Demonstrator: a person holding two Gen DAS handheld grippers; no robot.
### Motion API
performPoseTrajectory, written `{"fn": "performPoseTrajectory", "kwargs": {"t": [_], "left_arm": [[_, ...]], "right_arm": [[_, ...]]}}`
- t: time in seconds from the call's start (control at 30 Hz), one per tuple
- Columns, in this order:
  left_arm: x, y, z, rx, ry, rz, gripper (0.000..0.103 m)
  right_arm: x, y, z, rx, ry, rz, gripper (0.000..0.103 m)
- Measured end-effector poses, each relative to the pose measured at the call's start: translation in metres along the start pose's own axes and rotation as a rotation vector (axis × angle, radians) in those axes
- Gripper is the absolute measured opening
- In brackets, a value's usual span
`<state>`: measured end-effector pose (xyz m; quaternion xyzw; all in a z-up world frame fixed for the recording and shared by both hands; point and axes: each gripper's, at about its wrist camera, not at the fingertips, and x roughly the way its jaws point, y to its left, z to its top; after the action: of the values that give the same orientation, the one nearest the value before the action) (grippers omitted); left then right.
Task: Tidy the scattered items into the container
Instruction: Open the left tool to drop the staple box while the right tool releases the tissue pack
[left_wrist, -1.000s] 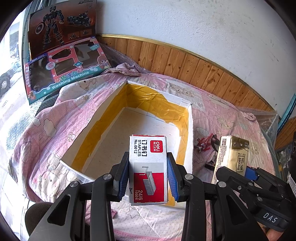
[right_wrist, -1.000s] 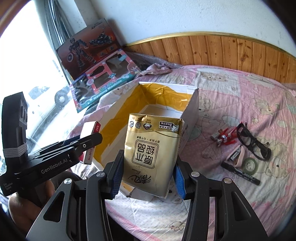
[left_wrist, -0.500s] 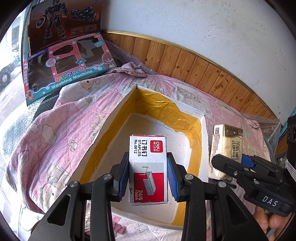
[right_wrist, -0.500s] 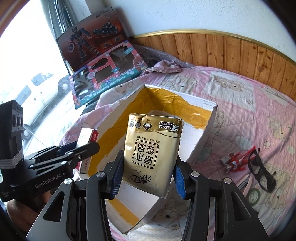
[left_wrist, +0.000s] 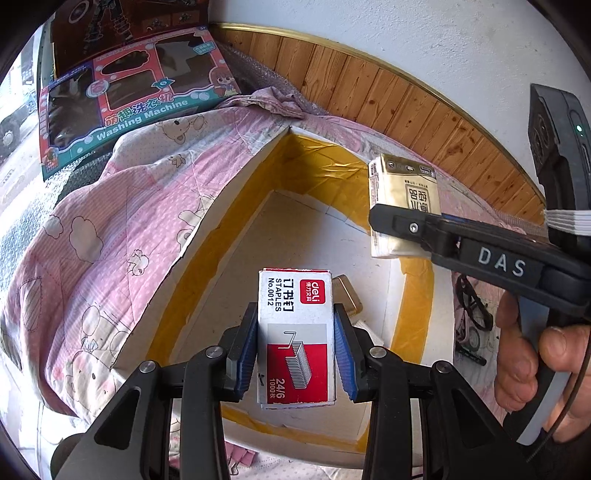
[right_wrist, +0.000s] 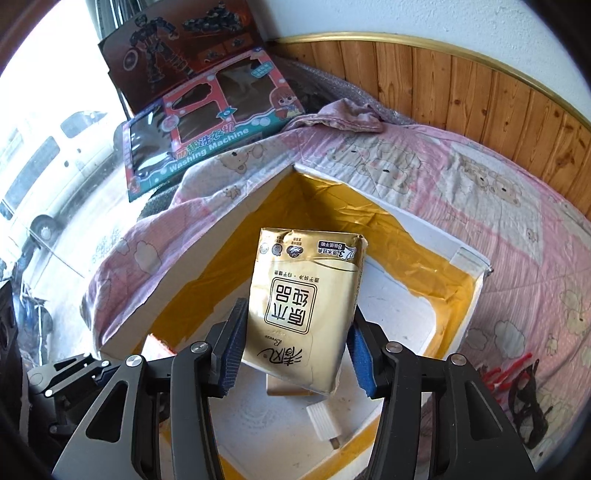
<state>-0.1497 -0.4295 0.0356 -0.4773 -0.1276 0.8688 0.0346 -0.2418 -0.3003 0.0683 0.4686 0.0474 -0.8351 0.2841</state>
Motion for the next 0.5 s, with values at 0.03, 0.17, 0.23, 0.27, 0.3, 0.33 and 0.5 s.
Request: {"fn": "performPoseTrajectory", "kwargs": {"t": [0.03, 0.17, 0.23, 0.27, 0.3, 0.33, 0.5], "left_arm": [[0.003, 0.001, 0.000, -0.001, 0.011, 0.001, 0.040], [0.002, 0.004, -0.003, -0.019, 0.009, 0.003, 0.058], [-0.001, 0.005, -0.004, -0.028, 0.007, -0.005, 0.058], [-0.003, 0.005, -0.004, -0.032, 0.004, -0.006, 0.058], [-0.007, 0.004, -0.005, -0.034, -0.002, -0.008, 0.058], [-0.011, 0.003, -0.006, -0.032, -0.009, -0.012, 0.058], [-0.033, -0.014, -0.016, 0.018, -0.058, -0.010, 0.058]], "right_arm": [[0.005, -0.003, 0.002, 0.004, 0.009, -0.012, 0.060], [0.001, -0.017, 0.004, 0.043, -0.004, 0.005, 0.065], [-0.010, -0.022, -0.001, 0.066, -0.013, 0.025, 0.065], [-0.018, -0.026, -0.005, 0.088, -0.016, 0.055, 0.065], [-0.028, -0.028, -0.012, 0.109, -0.027, 0.090, 0.065], [-0.038, -0.029, -0.020, 0.120, -0.045, 0.122, 0.064], [-0.078, -0.022, -0.071, 0.121, -0.101, 0.192, 0.047]]}}
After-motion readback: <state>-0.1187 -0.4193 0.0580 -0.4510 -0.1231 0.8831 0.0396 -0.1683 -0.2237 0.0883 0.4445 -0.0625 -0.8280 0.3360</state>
